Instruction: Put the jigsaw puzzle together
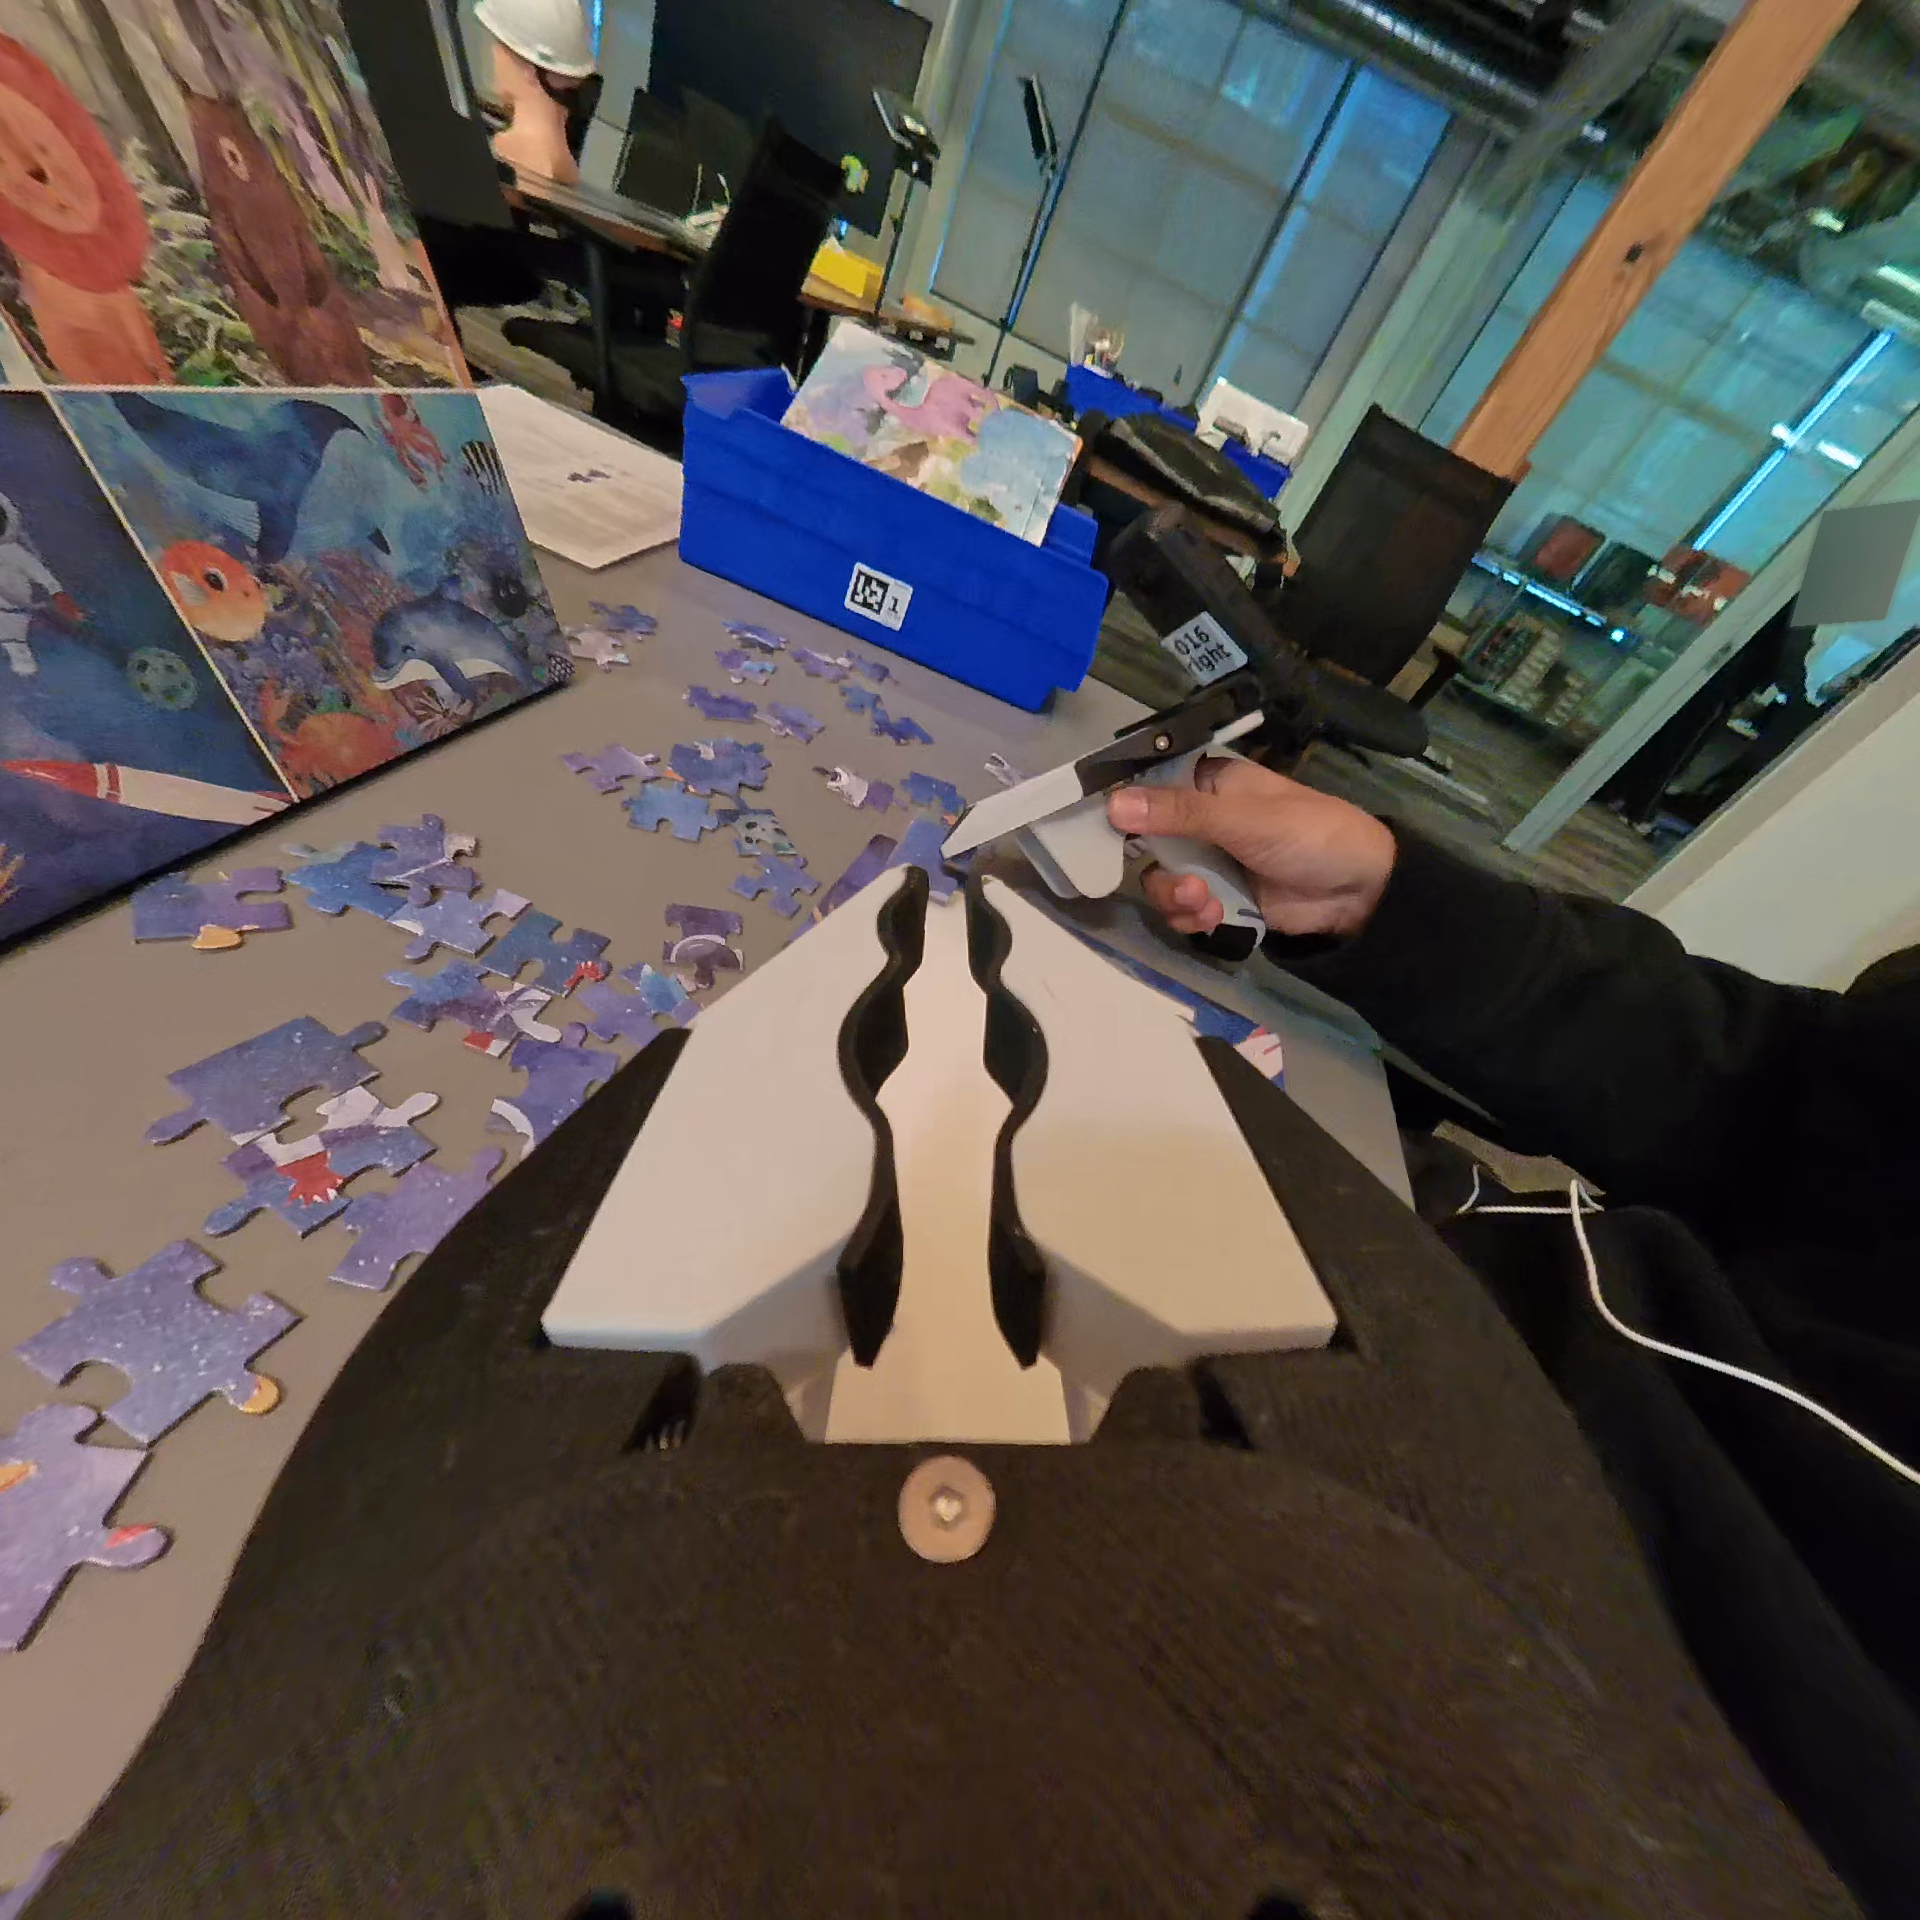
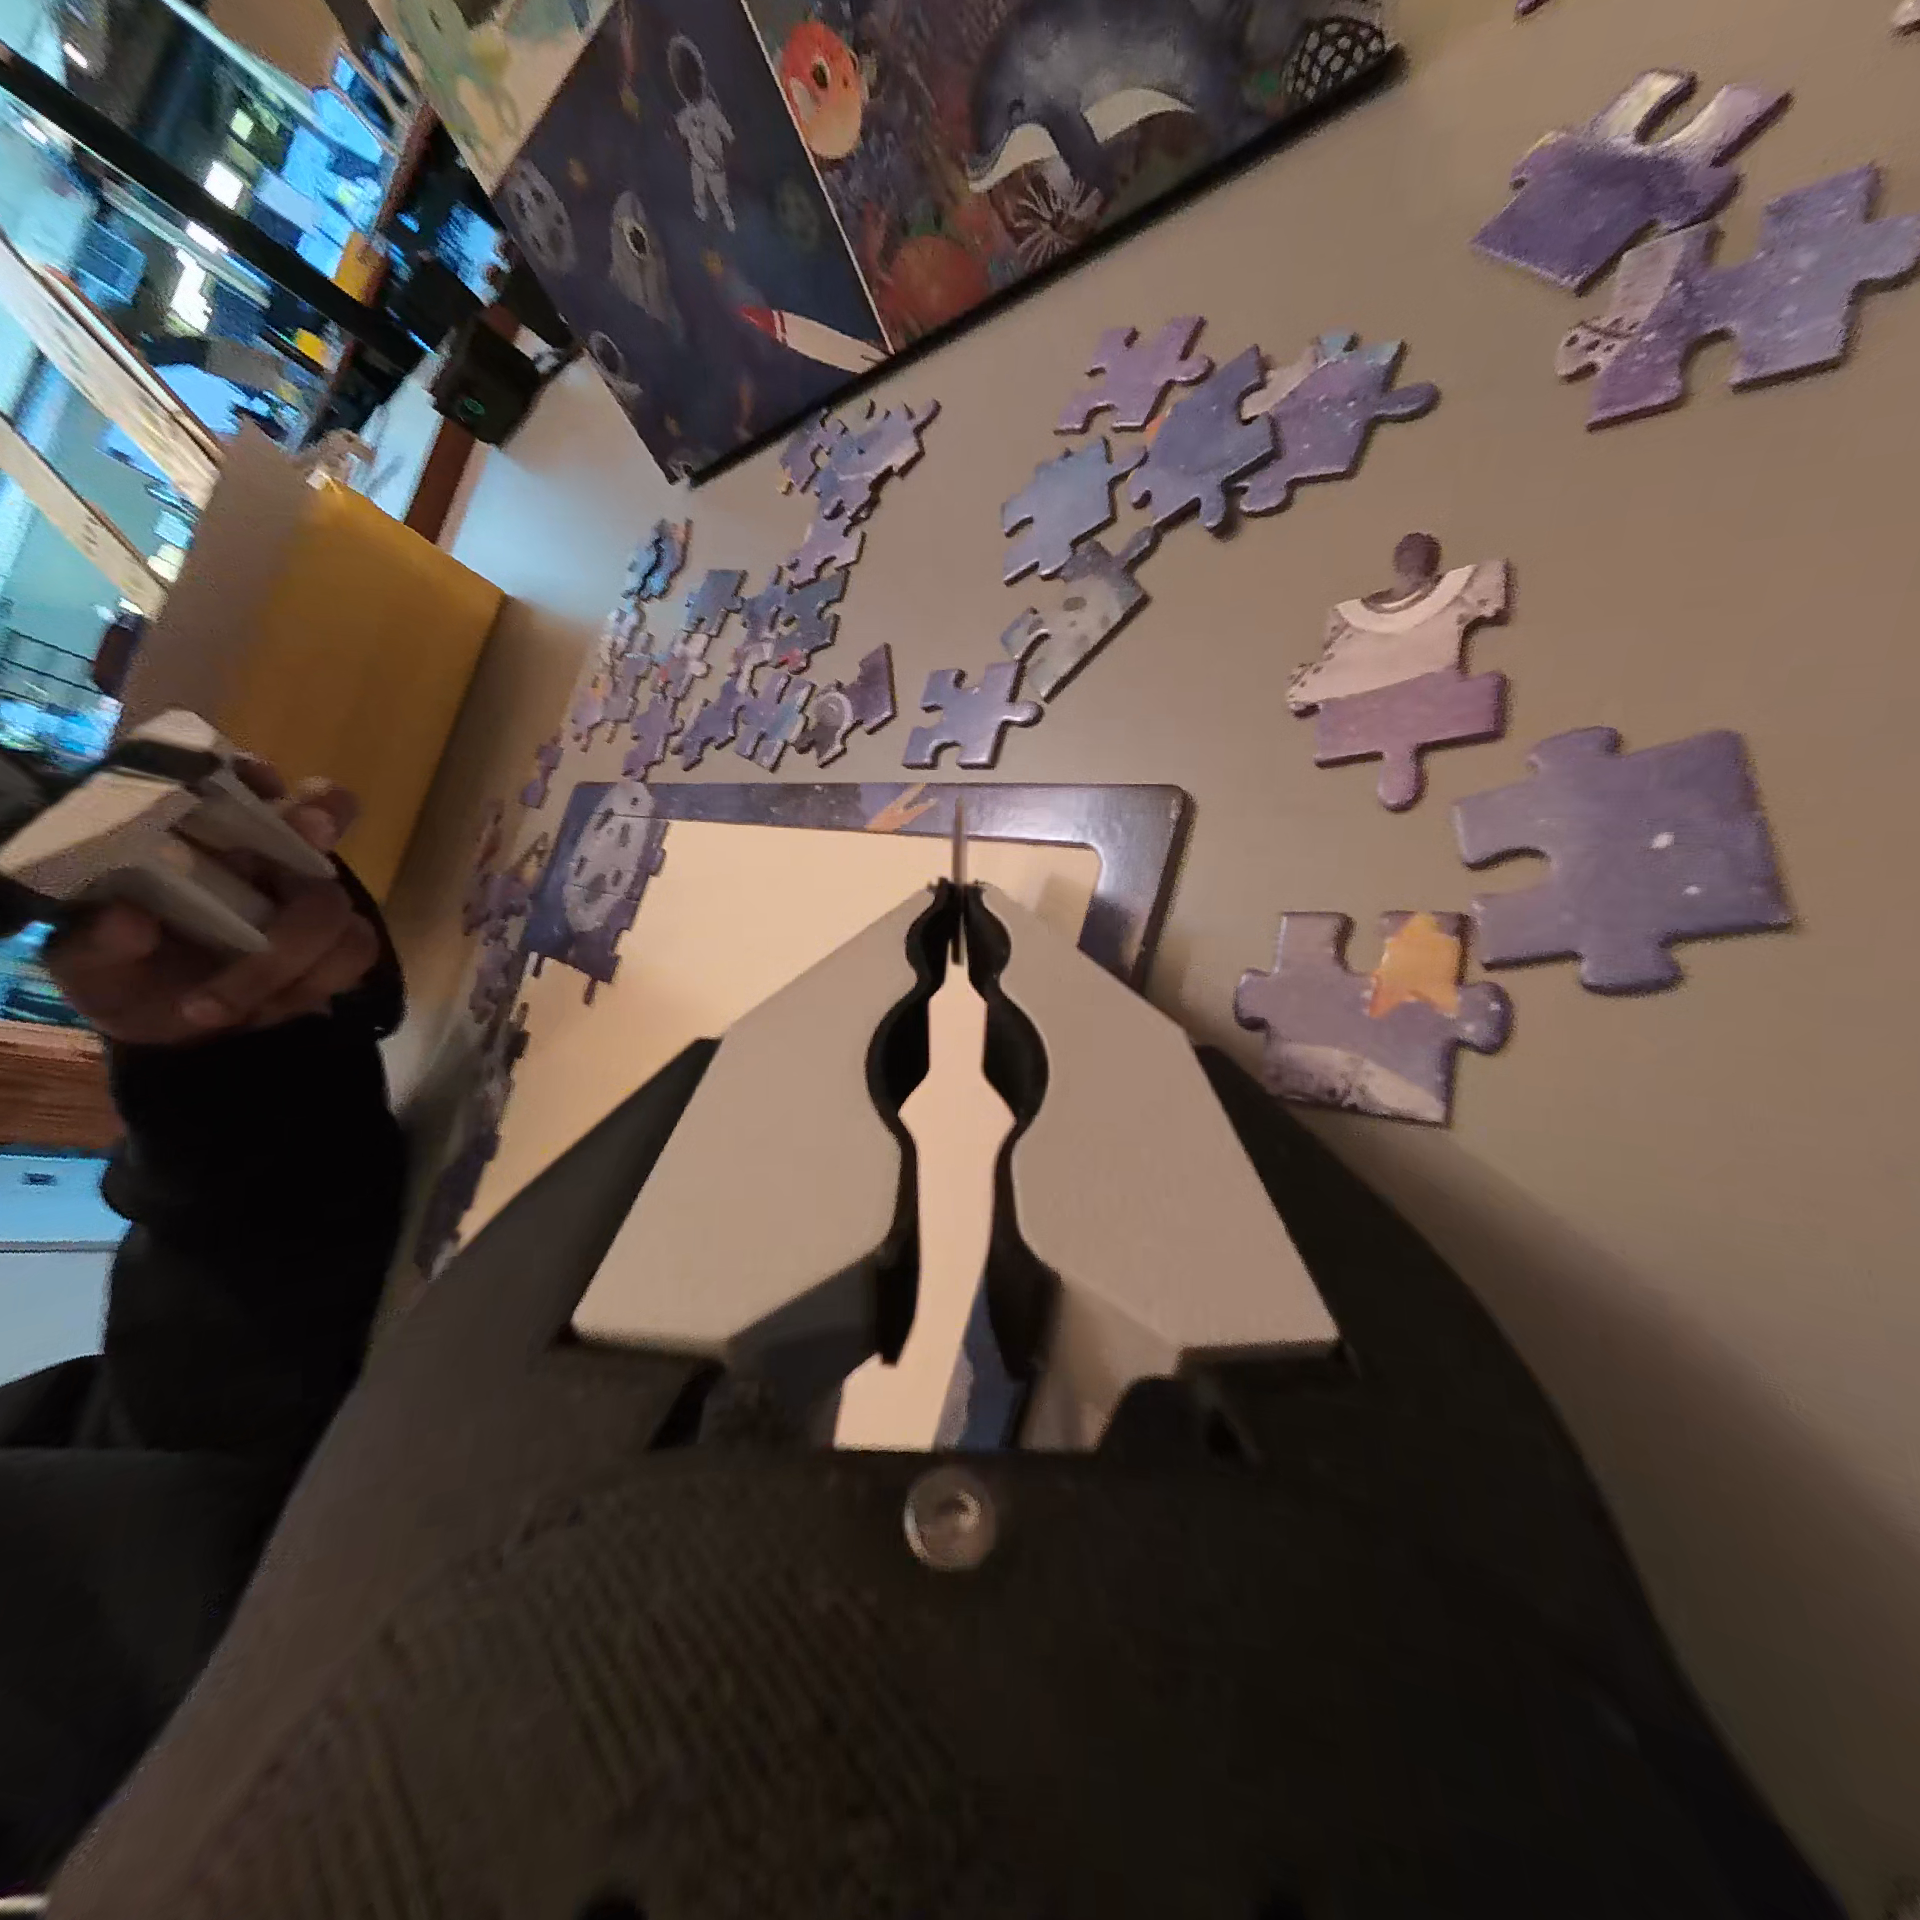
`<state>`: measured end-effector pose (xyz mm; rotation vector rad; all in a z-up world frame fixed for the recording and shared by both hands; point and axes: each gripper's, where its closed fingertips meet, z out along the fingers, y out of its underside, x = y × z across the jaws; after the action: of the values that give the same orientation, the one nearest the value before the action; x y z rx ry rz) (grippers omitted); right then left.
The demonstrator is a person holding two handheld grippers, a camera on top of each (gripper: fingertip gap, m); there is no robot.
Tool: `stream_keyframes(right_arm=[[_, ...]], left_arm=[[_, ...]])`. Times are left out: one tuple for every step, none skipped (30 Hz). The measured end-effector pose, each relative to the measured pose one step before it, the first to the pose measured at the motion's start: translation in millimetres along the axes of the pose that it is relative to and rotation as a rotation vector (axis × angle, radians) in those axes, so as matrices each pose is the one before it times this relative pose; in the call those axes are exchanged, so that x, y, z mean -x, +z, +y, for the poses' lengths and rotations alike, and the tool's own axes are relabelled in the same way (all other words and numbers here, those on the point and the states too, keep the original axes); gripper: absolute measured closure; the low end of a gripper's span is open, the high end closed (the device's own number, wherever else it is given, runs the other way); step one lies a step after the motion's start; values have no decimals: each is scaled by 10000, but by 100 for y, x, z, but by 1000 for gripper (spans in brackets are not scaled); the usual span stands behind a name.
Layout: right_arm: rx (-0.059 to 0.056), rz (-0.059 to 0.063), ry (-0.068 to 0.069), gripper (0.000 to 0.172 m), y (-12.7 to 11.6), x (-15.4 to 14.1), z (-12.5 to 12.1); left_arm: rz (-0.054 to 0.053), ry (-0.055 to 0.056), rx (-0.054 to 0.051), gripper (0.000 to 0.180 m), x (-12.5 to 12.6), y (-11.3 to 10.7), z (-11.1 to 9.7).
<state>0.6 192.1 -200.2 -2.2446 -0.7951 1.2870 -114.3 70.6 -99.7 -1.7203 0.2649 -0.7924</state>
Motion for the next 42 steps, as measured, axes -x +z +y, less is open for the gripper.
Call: stream_keyframes(right_arm=[[139,245,-197,169,127,-225,174],[99,268,-189,162,76,-287,111],[47,297,-226,154,-2,-331,27],[22,299,-249,150,-95,-355,-12],[3,269,-232,147,-164,-308,-55],[-42,196,-238,144,-211,-210,-144],[-77,128,-259,141,-248,-98,-197],[-17,121,-243,141,-231,-87,-101],[68,48,-240,141,-159,17,33],[106,21,-233,141,-86,79,135],[155,109,-194,141,3,-60,265],[212,104,-182,142,95,-30,383],[219,66,-166,141,162,43,420],[100,47,-146,140,133,108,232],[-12,24,-120,141,60,174,18],[29,54,-93,140,28,107,27],[50,104,-124,140,8,24,16],[64,116,-162,140,-7,5,13],[89,114,-172,140,-16,10,49],[86,118,-175,141,-26,13,37],[59,121,-177,141,-43,17,0],[28,110,-176,142,-63,30,-40],[16,93,-165,143,-57,61,-63],[20,86,-149,144,-53,70,-59],[30,70,-143,145,-31,84,-54],[44,38,-136,145,-12,123,-28],[55,24,-118,145,22,122,7],[57,-2,-96,145,42,139,23],[48,-45,-70,144,64,184,16],[32,-80,-44,144,75,218,18],[3,-110,-34,144,60,234,-19],[-38,-59,-29,144,15,146,-74],[-69,76,-40,144,-46,-70,-120],[-86,161,-71,143,-75,-236,-138],[-88,175,-79,142,-61,-286,-130],[-65,137,-60,139,-23,-266,-56],[-15,46,-38,137,31,-151,39],[26,-34,-14,135,100,-30,112],[51,-67,-6,134,131,54,157],[51,-83,-21,133,98,129,166],[13,-87,-35,133,67,182,89],[-21,-85,-48,133,38,213,-2]], left_arm=[[-18,15,78,175,19,88,142],[-30,-10,35,175,66,53,70],[-26,-34,1,175,89,-10,15],[-19,-49,-21,175,95,-41,-20],[-21,-53,-44,175,98,-77,-80],[-21,-49,-70,175,92,-88,-110],[-21,-43,-75,176,87,-93,-124],[-20,-37,-66,176,69,-74,-117],[-19,-32,-50,176,67,-49,-77],[-19,-21,-21,177,47,-23,-30],[-20,-2,9,177,40,-5,7],[-24,17,28,177,35,29,49],[-30,29,36,177,24,34,71],[-41,33,47,177,56,43,89],[-48,28,56,177,51,41,94],[-42,25,51,177,51,39,94],[-35,22,40,177,38,32,70],[-25,21,24,177,13,34,42],[-13,17,17,177,8,21,39],[-6,12,17,177,-1,14,27],[-11,7,12,177,10,11,18],[-17,2,11,177,32,15,21],[-11,2,12,177,21,0,13],[-4,3,7,177,5,9,9],[-1,5,1,177,-9,-3,7],[0,6,5,177,-6,16,8],[-3,5,11,177,-3,12,17],[-2,5,10,177,-5,13,15],[-3,6,11,177,-2,12,17],[-7,9,15,177,5,10,21],[-9,11,17,177,2,14,26],[-9,10,15,177,9,9,22],[-7,7,7,177,3,8,24],[-9,1,9,177,22,3,19],[-4,1,10,177,4,7,13],[0,5,7,177,-15,5,5],[1,9,3,177,-15,8,0],[0,9,1,177,-10,11,6],[-9,6,12,177,9,13,27],[-15,2,15,177,28,12,26],[-13,-1,11,176,27,17,30],[-5,0,6,176,8,11,17]])
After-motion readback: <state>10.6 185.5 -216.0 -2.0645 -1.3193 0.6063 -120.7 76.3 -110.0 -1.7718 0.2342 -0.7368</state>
